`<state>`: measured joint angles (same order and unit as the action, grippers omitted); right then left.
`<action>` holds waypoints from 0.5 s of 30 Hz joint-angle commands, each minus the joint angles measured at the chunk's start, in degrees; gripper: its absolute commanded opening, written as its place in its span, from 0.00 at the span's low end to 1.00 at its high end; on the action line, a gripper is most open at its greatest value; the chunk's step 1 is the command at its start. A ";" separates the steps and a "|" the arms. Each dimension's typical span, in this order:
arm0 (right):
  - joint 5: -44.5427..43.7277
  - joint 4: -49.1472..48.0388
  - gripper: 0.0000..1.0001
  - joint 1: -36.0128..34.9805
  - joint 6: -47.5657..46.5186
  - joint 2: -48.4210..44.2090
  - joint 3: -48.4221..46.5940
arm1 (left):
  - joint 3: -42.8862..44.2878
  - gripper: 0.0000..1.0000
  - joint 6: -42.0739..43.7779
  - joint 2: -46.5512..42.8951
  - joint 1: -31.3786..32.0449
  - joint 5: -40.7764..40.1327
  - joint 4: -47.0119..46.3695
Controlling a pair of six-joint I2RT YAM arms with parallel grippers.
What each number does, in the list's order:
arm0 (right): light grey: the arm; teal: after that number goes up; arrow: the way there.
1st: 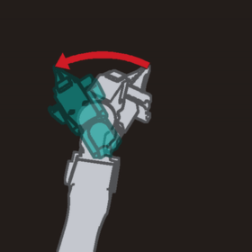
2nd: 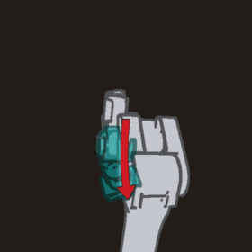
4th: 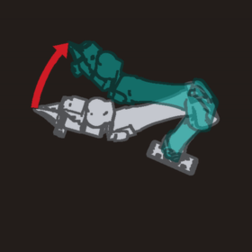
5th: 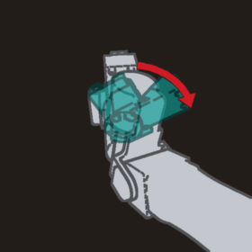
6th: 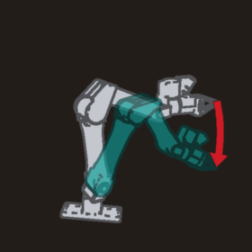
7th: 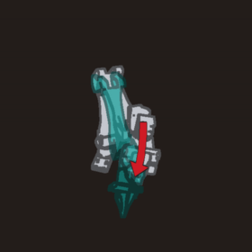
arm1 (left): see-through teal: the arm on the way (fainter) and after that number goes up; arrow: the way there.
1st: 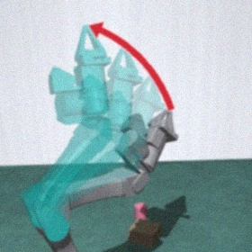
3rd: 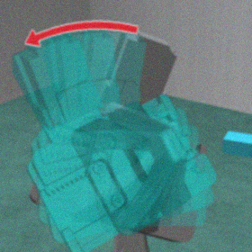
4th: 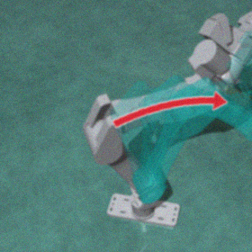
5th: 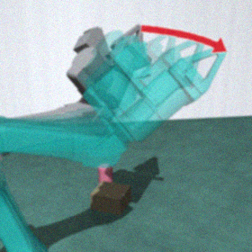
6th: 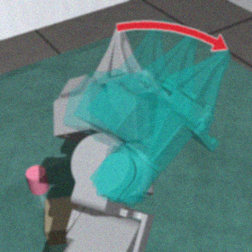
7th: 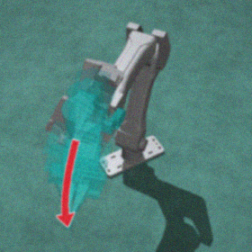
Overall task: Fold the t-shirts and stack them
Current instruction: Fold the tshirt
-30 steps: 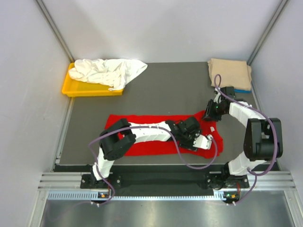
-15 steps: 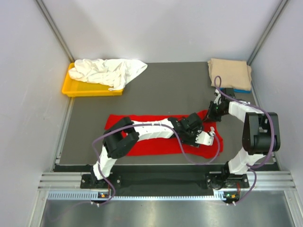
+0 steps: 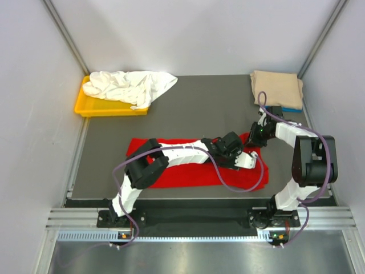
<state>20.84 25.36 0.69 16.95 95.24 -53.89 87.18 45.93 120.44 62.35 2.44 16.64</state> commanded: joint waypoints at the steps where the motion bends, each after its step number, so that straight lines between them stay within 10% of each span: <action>1: -0.89 -0.75 0.23 0.72 -1.39 -1.99 -2.10 | 0.28 0.59 1.00 1.37 0.14 -0.68 -2.85; 10: -0.89 -1.72 0.00 0.63 -1.31 -2.95 -2.89 | 1.15 0.03 -0.32 -0.65 0.14 2.13 1.02; 15: -1.85 -0.58 0.00 0.54 -1.39 -4.27 -3.15 | 1.68 0.00 -1.98 -2.23 -0.12 3.97 3.30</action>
<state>20.45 25.36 0.69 16.51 94.24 -54.17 87.18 45.69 121.99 62.35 3.62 17.63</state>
